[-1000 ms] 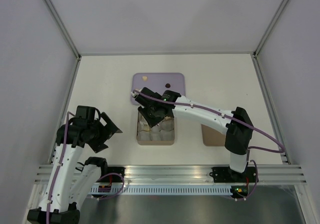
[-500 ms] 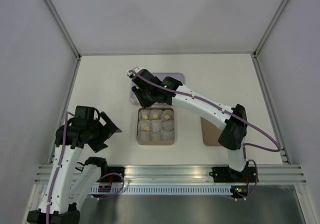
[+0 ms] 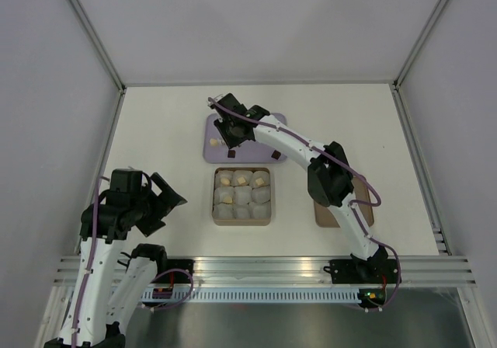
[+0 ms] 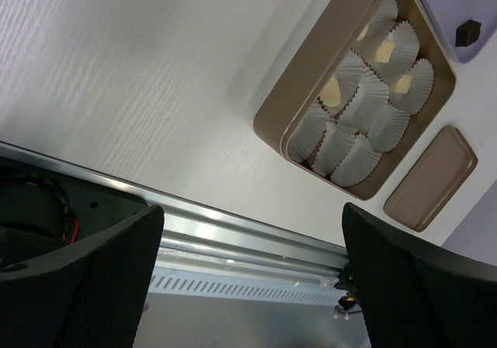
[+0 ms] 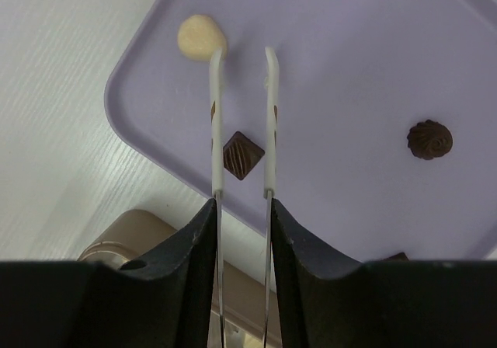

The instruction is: Pack the chocolate

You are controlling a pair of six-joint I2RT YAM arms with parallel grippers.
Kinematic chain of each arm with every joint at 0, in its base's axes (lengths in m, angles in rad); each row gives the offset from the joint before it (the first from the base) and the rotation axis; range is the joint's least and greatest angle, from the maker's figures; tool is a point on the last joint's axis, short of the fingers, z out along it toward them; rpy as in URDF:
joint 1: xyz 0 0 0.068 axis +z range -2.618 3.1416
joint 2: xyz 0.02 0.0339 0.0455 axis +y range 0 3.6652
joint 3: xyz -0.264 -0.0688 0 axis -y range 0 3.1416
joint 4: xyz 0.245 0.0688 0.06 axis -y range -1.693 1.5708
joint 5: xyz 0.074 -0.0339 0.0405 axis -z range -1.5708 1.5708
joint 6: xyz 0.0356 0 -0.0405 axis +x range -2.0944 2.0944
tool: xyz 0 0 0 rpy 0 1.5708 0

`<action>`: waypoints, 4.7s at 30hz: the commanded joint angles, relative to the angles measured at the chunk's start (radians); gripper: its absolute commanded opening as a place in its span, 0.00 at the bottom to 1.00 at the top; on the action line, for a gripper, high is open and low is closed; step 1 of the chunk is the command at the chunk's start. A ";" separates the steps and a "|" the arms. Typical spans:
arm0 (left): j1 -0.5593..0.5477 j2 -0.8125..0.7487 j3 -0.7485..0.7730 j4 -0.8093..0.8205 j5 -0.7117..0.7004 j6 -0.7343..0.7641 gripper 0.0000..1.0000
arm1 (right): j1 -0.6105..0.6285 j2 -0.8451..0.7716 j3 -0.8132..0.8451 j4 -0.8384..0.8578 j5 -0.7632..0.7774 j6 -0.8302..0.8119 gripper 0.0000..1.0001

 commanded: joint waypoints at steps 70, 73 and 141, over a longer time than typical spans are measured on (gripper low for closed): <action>-0.006 -0.015 0.019 0.038 -0.012 -0.046 1.00 | 0.001 -0.021 -0.051 0.153 -0.080 -0.104 0.36; -0.006 -0.015 0.018 0.038 -0.012 -0.050 1.00 | 0.000 -0.027 -0.054 0.161 -0.080 -0.110 0.32; -0.006 -0.058 -0.030 0.050 0.015 -0.095 1.00 | 0.267 -0.740 -0.909 0.069 -0.014 0.179 0.17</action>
